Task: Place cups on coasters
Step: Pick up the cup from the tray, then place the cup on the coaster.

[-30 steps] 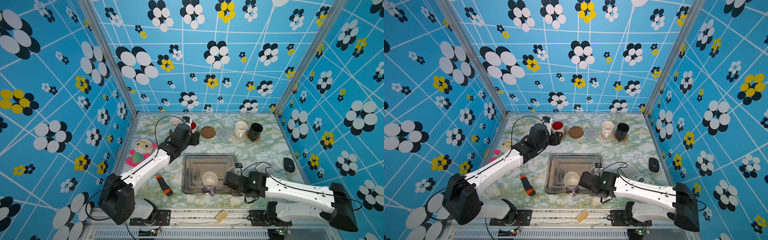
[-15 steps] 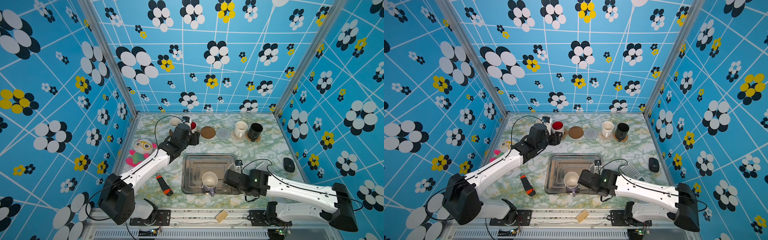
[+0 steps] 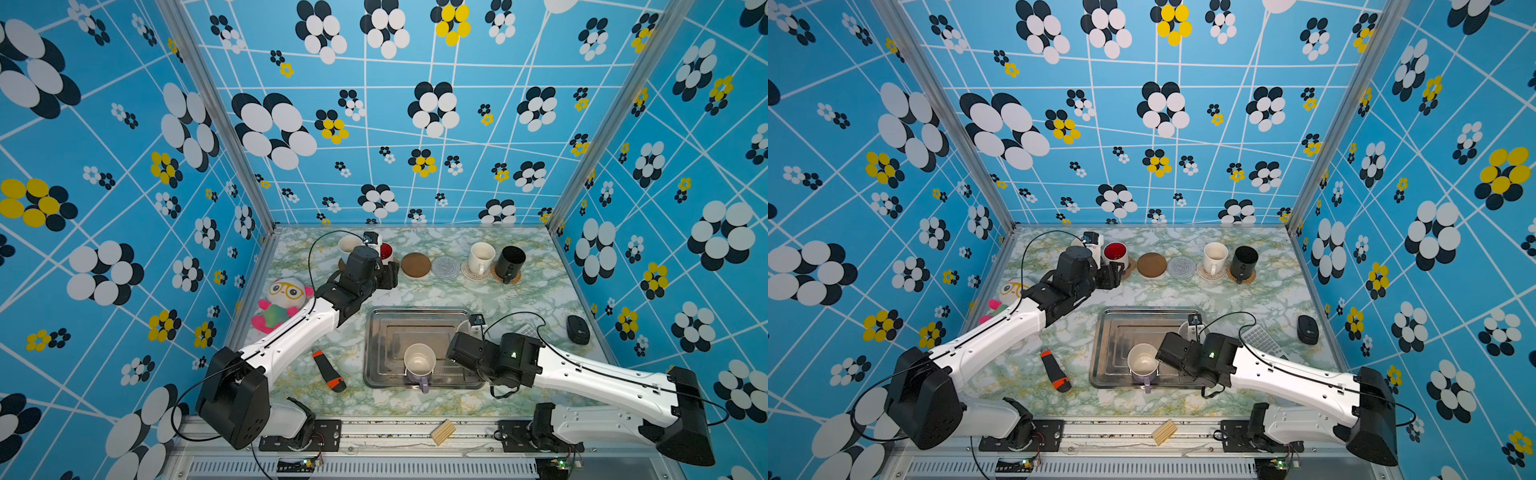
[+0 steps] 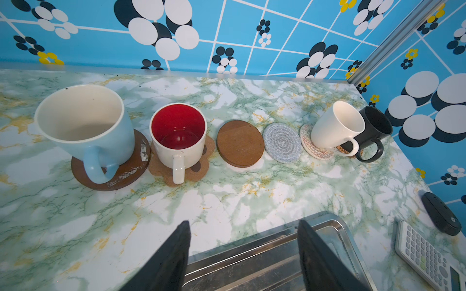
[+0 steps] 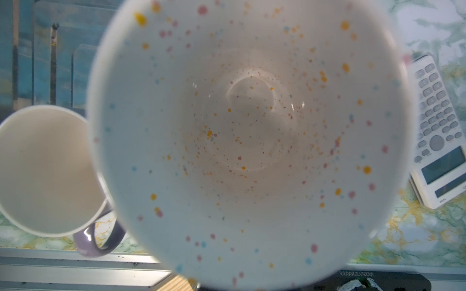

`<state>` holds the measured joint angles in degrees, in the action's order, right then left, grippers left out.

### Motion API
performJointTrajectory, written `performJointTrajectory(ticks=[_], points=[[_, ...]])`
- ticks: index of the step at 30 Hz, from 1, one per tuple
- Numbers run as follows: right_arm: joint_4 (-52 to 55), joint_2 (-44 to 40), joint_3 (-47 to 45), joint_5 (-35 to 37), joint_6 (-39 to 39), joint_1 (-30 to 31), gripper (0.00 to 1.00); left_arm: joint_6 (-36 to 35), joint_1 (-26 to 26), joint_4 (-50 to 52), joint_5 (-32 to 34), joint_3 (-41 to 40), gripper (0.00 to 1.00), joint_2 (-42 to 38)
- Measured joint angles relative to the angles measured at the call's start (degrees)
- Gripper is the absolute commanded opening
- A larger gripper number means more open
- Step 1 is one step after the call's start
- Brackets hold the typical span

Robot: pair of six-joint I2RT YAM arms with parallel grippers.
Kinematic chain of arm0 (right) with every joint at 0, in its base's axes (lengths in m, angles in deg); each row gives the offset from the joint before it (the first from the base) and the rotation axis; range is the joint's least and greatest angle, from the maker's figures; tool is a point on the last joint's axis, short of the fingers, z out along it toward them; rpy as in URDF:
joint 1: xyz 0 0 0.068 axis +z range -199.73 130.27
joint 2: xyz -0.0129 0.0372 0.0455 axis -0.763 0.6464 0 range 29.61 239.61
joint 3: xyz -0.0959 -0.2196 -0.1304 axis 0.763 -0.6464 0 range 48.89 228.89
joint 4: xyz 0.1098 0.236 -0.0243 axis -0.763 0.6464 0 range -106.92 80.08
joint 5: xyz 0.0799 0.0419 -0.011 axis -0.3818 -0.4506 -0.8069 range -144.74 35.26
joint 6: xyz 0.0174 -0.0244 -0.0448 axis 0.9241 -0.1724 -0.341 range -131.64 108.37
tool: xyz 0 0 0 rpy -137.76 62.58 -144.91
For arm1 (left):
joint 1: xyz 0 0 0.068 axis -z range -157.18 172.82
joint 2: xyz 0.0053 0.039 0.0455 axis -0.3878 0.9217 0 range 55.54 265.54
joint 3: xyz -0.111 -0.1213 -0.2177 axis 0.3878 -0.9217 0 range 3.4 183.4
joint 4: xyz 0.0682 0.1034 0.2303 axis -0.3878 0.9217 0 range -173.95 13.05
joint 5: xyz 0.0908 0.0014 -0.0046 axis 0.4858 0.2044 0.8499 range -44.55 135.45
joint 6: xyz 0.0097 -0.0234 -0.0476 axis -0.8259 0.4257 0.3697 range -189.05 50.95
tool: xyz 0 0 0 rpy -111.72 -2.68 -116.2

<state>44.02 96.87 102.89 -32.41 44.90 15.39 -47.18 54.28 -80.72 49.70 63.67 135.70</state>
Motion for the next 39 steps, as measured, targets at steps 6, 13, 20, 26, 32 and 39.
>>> performJointTrajectory(ticks=[6,13,20,26,32,39], points=[[-0.9,1.0,1.1,0.1,-4.2,-3.2,0.00,0.0,0.0,0.0,0.0,0.0,0.68,0.0],[-2.7,2.4,1.9,-1.2,-10.4,-8.0,0.00,0.0,0.0,0.0,0.0,0.0,0.68,0.0],[-4.8,6.6,6.3,-4.1,-19.0,-15.2,0.00,0.0,-0.2,0.0,0.0,0.0,0.68,0.0],[-6.7,11.9,11.9,-6.7,-26.6,-22.0,0.00,0.0,-1.2,0.0,0.0,0.0,0.68,0.0],[-8.1,18.3,19.4,-9.1,-33.0,-27.5,0.00,0.0,-2.1,-0.1,0.0,-0.3,0.68,0.0],[-9.2,27.8,30.1,-12.2,-38.8,-33.1,0.00,0.0,-3.3,0.0,0.0,-1.1,0.68,0.0]])
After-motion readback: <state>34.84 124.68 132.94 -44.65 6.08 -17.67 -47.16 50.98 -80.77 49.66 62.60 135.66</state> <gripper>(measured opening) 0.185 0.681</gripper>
